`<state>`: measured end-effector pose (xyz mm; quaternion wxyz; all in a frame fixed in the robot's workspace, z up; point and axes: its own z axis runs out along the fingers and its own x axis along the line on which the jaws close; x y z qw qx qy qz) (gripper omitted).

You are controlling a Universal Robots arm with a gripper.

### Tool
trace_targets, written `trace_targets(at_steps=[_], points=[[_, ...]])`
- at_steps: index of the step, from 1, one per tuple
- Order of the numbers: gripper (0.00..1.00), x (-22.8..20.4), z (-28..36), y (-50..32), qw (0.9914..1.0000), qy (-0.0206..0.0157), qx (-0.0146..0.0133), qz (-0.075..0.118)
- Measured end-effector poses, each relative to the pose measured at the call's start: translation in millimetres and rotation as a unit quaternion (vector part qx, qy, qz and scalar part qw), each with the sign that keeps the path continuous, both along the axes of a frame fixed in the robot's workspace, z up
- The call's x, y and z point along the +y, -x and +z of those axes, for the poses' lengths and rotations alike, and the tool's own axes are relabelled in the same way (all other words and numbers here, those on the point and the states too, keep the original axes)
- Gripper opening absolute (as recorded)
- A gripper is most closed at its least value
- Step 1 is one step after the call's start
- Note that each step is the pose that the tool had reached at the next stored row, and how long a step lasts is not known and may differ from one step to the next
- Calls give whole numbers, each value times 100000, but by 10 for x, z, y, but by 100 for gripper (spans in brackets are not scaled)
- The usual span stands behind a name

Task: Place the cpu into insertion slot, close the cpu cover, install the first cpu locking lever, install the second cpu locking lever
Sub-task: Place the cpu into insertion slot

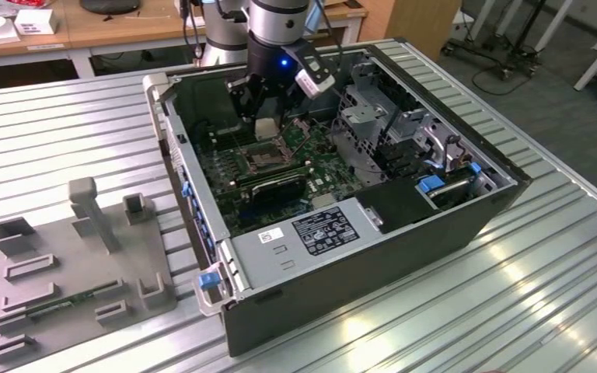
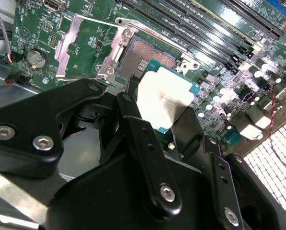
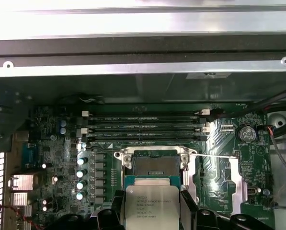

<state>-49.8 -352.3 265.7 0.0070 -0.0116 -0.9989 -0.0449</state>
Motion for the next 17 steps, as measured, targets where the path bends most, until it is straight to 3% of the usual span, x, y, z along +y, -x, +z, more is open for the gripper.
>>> trace_targets(at_steps=[11, 14, 17], points=[[54, 0, -13, 0, 100000, 4, 1, -39], [54, 0, -19, 1, 99982, 1, 1, -1876], [54, 0, -25, 0, 99895, 1, 0, -4572]])
